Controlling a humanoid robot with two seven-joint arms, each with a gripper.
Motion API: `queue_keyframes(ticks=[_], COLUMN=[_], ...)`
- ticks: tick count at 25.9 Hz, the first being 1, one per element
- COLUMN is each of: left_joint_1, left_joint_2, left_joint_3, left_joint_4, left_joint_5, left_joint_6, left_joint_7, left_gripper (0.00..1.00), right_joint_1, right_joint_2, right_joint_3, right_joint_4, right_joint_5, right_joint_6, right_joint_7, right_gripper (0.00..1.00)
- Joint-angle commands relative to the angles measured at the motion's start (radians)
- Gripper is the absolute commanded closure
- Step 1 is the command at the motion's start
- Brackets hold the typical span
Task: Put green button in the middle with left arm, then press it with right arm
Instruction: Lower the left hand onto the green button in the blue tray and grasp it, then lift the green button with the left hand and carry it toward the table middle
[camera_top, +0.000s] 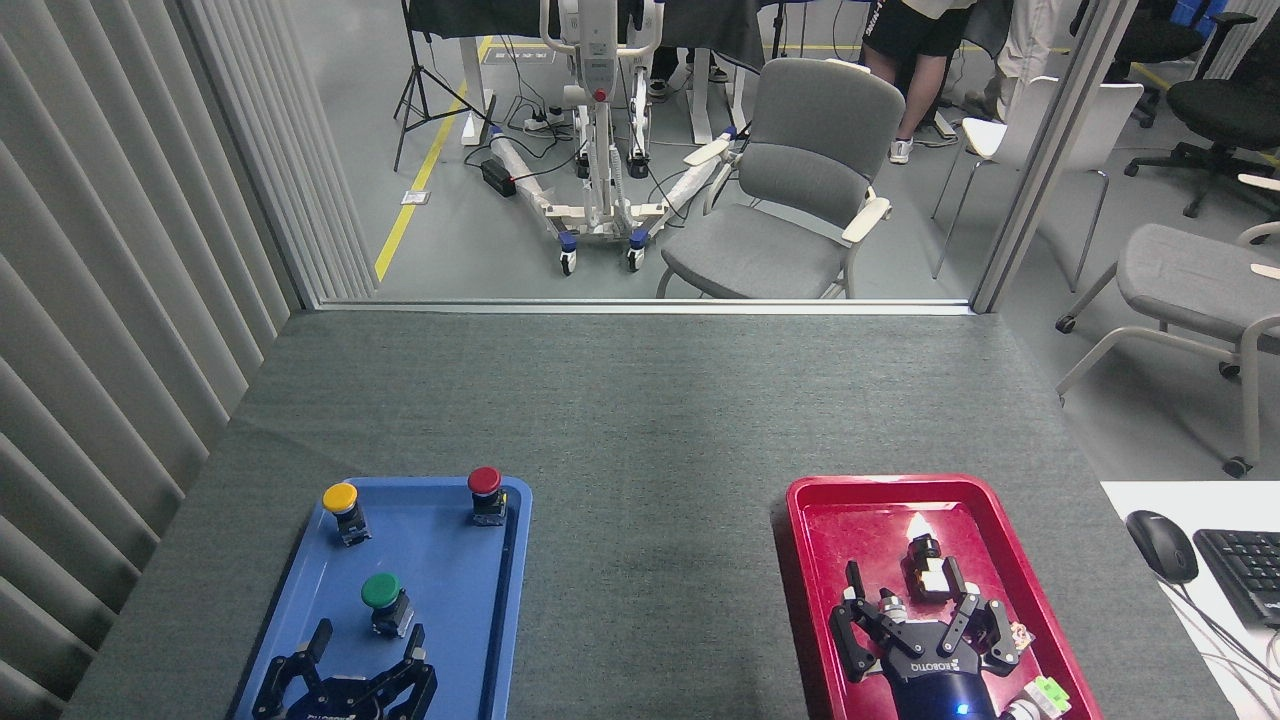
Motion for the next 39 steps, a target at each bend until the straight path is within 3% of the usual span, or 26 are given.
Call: queue_keyframes(ticks=[1, 15, 17, 20, 23, 27, 29, 32, 37, 39], left_joint_1=[-0.054, -0.161, -0.164, -0.172, -0.184, -0.167, -0.153, -0.147, -0.141, -0.155], left_joint_2=[0.009, 0.057, 0.055, 0.054, 0.054, 0.055, 0.057, 0.057, 0.037, 0.006], left_joint_3=[0.0, 0.0, 0.0, 0.0, 0.0, 0.0, 0.0, 0.0, -0.003, -0.048], left_joint_4=[0.078, 0.242, 0.249, 0.275, 0.293, 0.273, 0.272, 0.242, -0.021, -0.07], left_joint_5=[0.0, 0.0, 0.0, 0.0, 0.002, 0.002, 0.002, 0.003, 0.009, 0.011], left_joint_6=[-0.059, -0.077, -0.077, -0.069, -0.069, -0.111, -0.172, -0.223, -0.273, -0.3], left_joint_7=[0.0, 0.0, 0.0, 0.003, 0.004, -0.003, -0.008, -0.023, 0.0, 0.04], left_gripper=[0.0, 0.02, 0.15, 0.19, 0.29, 0.73, 1.0, 1.0, 1.0, 1.0], right_joint_1=[0.0, -0.011, -0.011, -0.011, -0.006, 0.003, 0.003, 0.006, 0.017, 0.017], right_joint_2=[-0.002, -0.047, -0.057, -0.074, -0.097, -0.096, -0.09, -0.07, -0.033, -0.033], right_joint_3=[0.002, -0.006, -0.018, -0.038, -0.05, -0.046, -0.046, -0.047, -0.041, -0.043], right_joint_4=[-0.001, -0.004, -0.004, -0.002, -0.002, -0.004, -0.004, -0.002, 0.002, 0.002], right_joint_5=[-0.002, -0.002, -0.002, -0.004, -0.004, -0.024, -0.025, -0.025, -0.024, -0.024], right_joint_6=[-0.004, -0.007, -0.007, -0.007, -0.007, -0.008, -0.008, -0.008, -0.007, -0.008], right_joint_7=[0.001, 0.001, 0.001, 0.001, 0.001, 0.001, 0.001, 0.001, 0.001, 0.001], right_gripper=[0.0, 0.0, 0.0, 0.0, 0.0, 0.0, 0.0, 0.0, 0.0, 0.0])
